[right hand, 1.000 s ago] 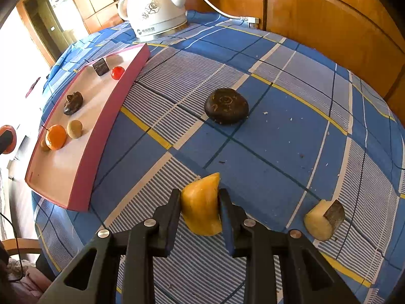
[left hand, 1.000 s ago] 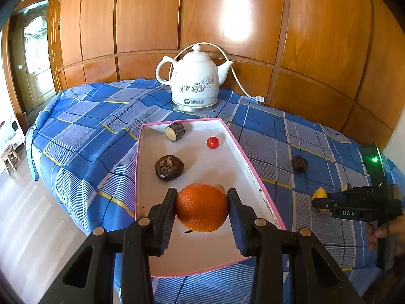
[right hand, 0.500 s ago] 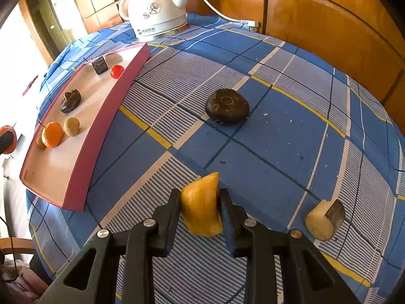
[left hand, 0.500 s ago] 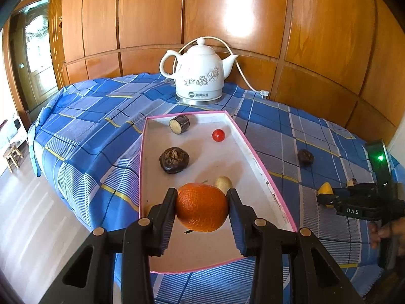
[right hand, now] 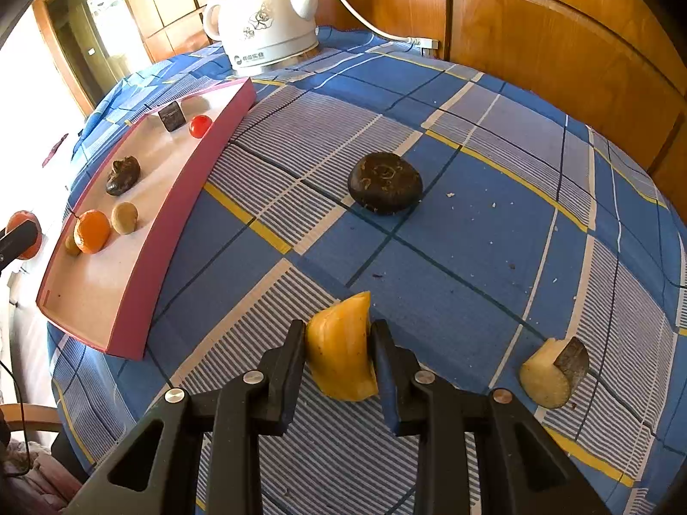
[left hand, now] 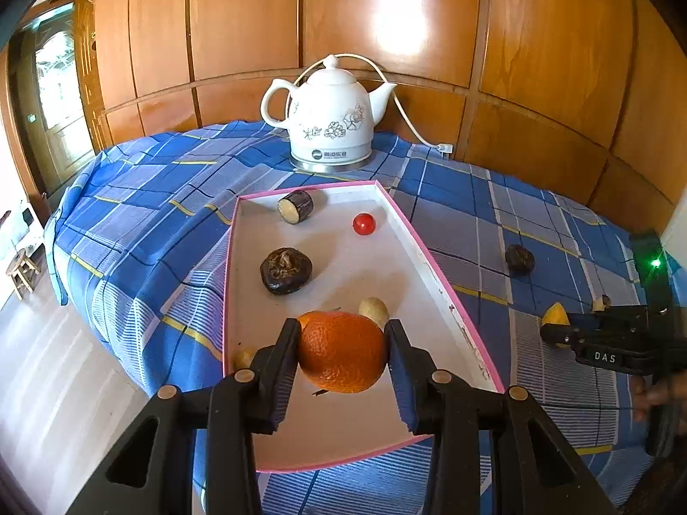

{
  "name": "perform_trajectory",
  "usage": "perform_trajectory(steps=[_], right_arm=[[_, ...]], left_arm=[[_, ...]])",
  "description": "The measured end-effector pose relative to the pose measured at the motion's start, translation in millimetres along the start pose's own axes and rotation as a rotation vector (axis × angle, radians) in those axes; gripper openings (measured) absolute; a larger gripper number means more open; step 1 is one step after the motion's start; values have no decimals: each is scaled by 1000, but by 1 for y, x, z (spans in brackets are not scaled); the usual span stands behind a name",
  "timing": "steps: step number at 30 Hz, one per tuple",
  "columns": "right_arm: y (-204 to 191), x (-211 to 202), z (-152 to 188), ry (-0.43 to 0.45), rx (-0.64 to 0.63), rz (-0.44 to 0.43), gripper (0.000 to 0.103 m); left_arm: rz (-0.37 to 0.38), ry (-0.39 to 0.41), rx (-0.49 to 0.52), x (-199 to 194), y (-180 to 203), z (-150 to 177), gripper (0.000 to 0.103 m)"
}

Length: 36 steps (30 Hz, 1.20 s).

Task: Organize fruits
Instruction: 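Lower the orange into the tray and open the left tool while the right tool holds the yellow wedge, then withdraw the left tool from the tray while the right tool carries the yellow wedge toward it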

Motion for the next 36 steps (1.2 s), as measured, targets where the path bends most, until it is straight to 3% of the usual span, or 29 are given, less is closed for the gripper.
perform_trajectory(steps=[14,23,31,34,36], right_arm=[[1,-1,-1,12,6,-26,31],[1,0,-1,13,9,-36,31],[3,-1,-1,14,15,-50,31],[3,-1,0,15,19,-54,31],[3,0,0,14,16,-52,31]], left_arm=[[27,10,23,15,16,-32,40],[125,-86,-62,61,15,-59,40],[93,-132,-72,100,9,-76,41],[73,-146,-73,111,7,-76,56],[57,-130,-67,112,5,-77,60]])
Point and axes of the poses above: each gripper's, at about its wrist camera, not at the fingertips, and x roughly the way its jaws point, y to its right, z to its underside, the point moved 9 cm from there along x, roughly the way its jaws point, and after that the axes turned 4 degrees about -y, right-handed, at the moved point
